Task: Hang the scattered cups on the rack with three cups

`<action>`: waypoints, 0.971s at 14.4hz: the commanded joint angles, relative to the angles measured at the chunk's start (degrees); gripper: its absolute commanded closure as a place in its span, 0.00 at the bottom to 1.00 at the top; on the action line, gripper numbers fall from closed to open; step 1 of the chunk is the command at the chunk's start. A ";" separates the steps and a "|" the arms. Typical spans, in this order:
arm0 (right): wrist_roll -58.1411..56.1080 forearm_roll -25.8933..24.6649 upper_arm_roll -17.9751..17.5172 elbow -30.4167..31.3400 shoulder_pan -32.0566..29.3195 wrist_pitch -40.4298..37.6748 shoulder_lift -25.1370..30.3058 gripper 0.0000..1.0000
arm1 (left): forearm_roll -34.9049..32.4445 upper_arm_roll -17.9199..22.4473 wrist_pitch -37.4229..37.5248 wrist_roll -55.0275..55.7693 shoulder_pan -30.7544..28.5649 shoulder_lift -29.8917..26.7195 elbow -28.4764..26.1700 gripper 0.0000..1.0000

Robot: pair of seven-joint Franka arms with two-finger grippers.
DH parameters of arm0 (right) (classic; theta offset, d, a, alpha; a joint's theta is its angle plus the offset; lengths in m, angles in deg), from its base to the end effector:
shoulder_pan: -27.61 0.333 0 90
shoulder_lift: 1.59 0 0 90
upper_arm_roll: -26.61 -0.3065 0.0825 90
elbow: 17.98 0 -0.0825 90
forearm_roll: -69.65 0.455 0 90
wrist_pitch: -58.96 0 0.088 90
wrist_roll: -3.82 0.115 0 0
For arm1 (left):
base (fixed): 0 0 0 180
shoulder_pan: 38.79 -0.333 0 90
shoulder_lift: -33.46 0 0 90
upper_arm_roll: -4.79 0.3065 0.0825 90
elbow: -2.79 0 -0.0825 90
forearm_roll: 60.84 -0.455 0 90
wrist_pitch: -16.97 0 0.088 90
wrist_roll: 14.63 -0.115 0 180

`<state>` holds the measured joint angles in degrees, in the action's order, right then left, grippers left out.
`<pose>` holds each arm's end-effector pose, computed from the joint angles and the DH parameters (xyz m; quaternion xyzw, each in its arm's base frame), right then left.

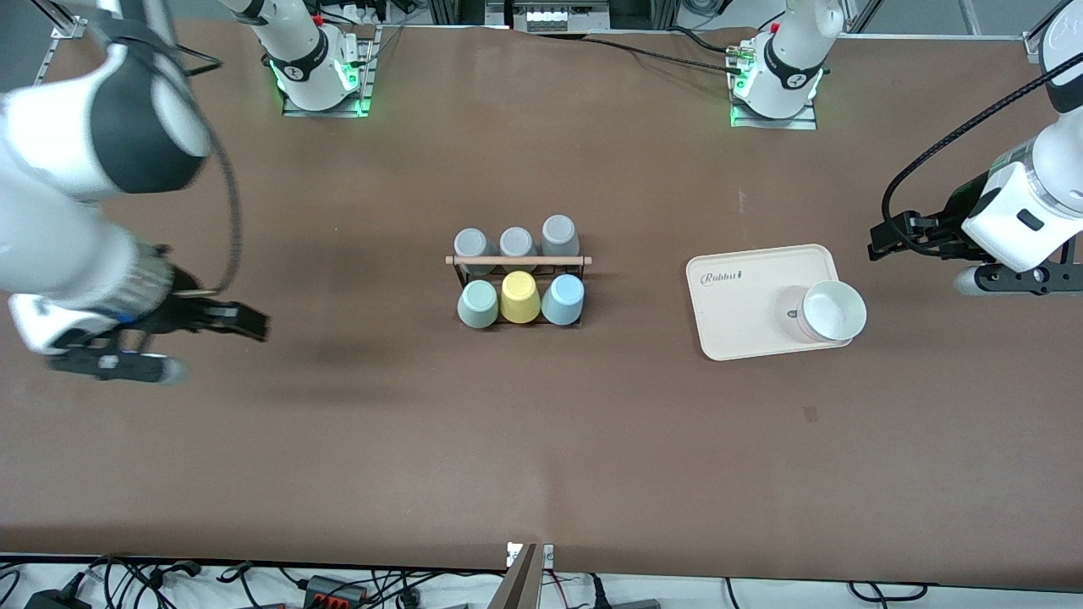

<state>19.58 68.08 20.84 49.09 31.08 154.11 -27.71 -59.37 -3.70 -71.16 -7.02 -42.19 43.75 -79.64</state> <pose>0.7524 0.1033 0.5183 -0.9979 0.0614 -0.0159 0.0121 0.6701 -0.0551 0.5603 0.9986 0.0227 -0.0417 0.0216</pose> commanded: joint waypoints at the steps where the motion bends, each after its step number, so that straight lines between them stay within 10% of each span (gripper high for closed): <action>1: -9.39 0.34 0.22 2.61 -4.44 -0.41 4.30 0.00 | 0.11 -0.21 -0.02 -1.10 -0.39 -1.23 -1.06 0.00; 9: -19.36 0.78 7.27 5.79 -4.71 -5.14 10.73 0.00 | 0.11 -0.21 -0.02 -1.10 -0.39 -1.23 -1.06 0.00; 14: -19.18 0.78 7.27 28.70 -4.62 6.78 24.25 0.00 | 0.11 -0.21 0.07 -1.10 -0.30 -1.32 -1.06 0.00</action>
<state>1.21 68.20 27.97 64.07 26.36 155.32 -12.40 -59.37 -3.70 -71.16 -7.04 -42.19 43.74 -79.65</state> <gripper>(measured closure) 0.000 0.000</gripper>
